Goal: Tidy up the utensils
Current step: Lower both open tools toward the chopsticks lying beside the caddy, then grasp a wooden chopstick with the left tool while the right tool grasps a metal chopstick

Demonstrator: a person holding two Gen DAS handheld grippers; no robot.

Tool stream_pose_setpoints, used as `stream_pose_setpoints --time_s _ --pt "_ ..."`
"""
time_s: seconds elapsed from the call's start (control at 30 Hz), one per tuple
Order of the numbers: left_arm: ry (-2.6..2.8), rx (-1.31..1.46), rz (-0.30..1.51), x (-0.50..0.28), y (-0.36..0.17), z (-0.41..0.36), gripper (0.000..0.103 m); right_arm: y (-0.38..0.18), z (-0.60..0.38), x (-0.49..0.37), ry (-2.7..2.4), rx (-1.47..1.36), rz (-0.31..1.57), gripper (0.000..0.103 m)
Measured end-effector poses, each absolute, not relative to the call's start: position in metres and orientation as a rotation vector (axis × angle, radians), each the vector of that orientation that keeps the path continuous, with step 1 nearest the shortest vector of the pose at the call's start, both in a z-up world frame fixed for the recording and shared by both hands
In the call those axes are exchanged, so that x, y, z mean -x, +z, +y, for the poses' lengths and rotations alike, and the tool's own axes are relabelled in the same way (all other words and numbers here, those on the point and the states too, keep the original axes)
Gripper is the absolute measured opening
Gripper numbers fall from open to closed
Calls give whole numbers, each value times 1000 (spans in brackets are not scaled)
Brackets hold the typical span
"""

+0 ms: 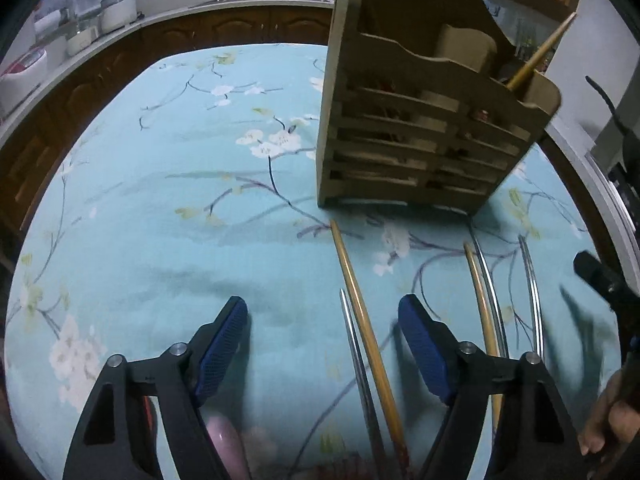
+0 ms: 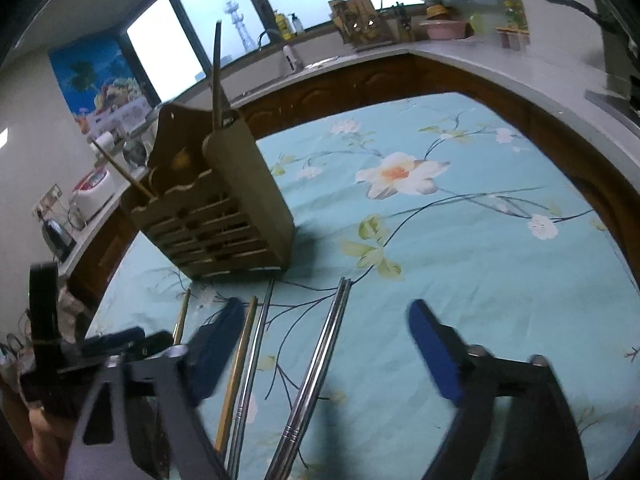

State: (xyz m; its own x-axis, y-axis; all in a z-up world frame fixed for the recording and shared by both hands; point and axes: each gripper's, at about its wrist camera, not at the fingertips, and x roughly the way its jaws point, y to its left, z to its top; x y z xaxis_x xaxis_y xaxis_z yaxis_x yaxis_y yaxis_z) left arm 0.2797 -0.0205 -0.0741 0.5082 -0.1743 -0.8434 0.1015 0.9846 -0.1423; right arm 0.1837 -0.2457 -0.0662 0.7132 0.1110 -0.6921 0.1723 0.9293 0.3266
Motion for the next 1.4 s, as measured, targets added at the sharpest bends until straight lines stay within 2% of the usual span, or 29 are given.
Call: stream_pose_setpoints --time_s 0.07,0.2,0.37,0.63,0.73,0.8,0.87,0.97,1.1,1.13,1.17,1.4 --pt "-174 71 1026 -287 -75 -24 66 -70 -243 -189 -40 -373 800 64" --pt "-178 37 1034 -302 -76 -33 57 -76 -236 -201 -14 -363 830 57" --pt "-187 40 1046 -315 -81 -34 51 -84 -228 -216 13 -335 866 38" --pt "-201 47 1043 -320 -86 -34 48 -99 -224 -234 2 -305 936 34" --pt "-203 50 1041 -323 -87 -32 35 -100 -224 -238 -8 -302 944 34" --pt "-204 44 1039 -325 -87 -34 25 -104 -225 -243 -11 -301 959 30" --pt "-207 31 1039 -327 -88 -37 18 -104 -225 -245 -23 -285 957 25" --pt "-222 34 1043 -330 -89 -40 8 -103 -222 -250 -30 -268 967 25" --pt "-238 45 1044 -332 -90 -42 6 -102 -221 -258 -35 -243 990 25" --pt "-241 46 1044 -332 -91 -43 6 -102 -218 -259 -40 -221 996 20" --pt "-245 51 1043 -332 -91 -43 6 -102 -217 -259 -51 -201 999 8" --pt "-270 115 984 -317 -70 -35 5 -91 -226 -245 4 -317 965 5"
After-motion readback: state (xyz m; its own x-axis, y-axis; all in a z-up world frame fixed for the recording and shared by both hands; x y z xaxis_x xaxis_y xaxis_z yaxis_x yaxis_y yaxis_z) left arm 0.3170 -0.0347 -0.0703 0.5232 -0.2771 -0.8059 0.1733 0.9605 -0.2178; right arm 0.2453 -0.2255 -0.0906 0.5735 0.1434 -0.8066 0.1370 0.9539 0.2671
